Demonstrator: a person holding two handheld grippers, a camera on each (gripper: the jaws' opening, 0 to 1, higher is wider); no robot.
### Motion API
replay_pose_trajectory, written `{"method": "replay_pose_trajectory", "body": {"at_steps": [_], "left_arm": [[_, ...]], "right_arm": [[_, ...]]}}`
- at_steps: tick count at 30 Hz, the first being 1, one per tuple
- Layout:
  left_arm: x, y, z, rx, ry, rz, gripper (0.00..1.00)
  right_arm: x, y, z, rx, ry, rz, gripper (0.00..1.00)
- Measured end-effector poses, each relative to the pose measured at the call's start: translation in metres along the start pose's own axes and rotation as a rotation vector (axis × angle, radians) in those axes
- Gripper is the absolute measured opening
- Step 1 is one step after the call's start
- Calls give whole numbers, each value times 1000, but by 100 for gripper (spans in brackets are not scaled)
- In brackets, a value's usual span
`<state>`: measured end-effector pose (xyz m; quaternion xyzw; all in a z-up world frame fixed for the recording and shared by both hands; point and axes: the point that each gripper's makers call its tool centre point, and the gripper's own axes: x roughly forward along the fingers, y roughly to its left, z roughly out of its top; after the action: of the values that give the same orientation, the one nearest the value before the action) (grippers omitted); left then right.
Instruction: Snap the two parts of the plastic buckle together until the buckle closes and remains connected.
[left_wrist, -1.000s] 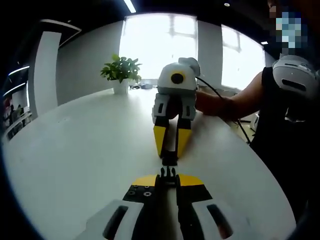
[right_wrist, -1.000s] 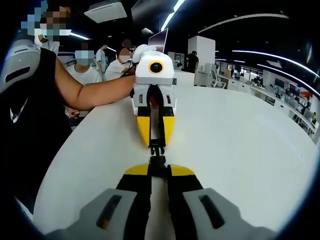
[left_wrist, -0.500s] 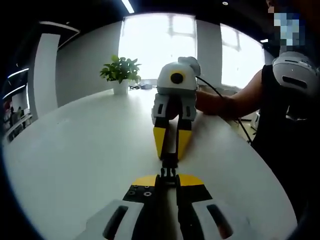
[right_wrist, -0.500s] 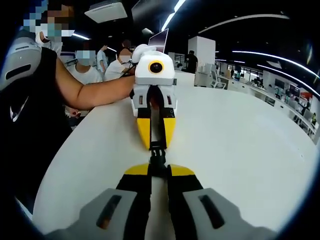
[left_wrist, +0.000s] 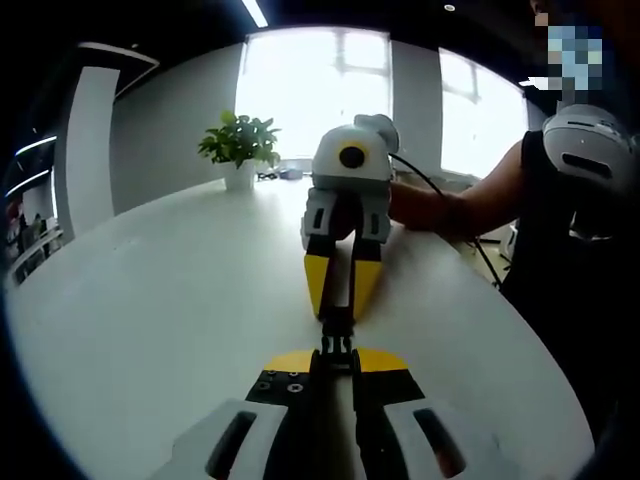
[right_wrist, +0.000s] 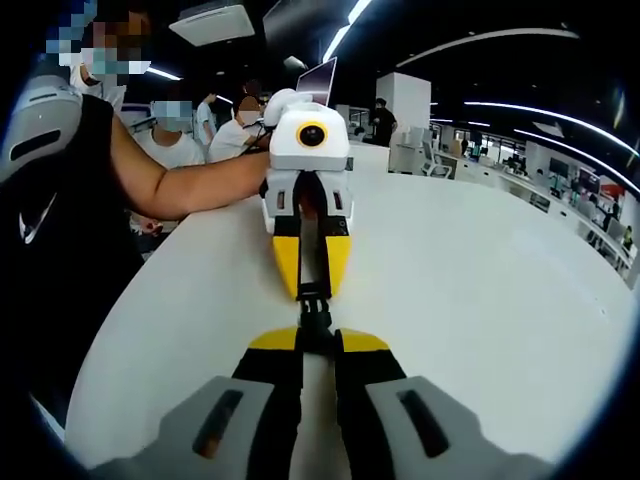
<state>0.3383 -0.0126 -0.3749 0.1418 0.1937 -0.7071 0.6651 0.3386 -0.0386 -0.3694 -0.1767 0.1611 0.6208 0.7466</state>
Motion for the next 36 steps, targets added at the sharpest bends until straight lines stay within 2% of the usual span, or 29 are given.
{"method": "replay_pose_trajectory", "body": {"at_steps": [36], "left_arm": [[2,-2,2,17,-2,0,10]], "right_arm": [[2,1,2,-6,-3,-7,10]]}}
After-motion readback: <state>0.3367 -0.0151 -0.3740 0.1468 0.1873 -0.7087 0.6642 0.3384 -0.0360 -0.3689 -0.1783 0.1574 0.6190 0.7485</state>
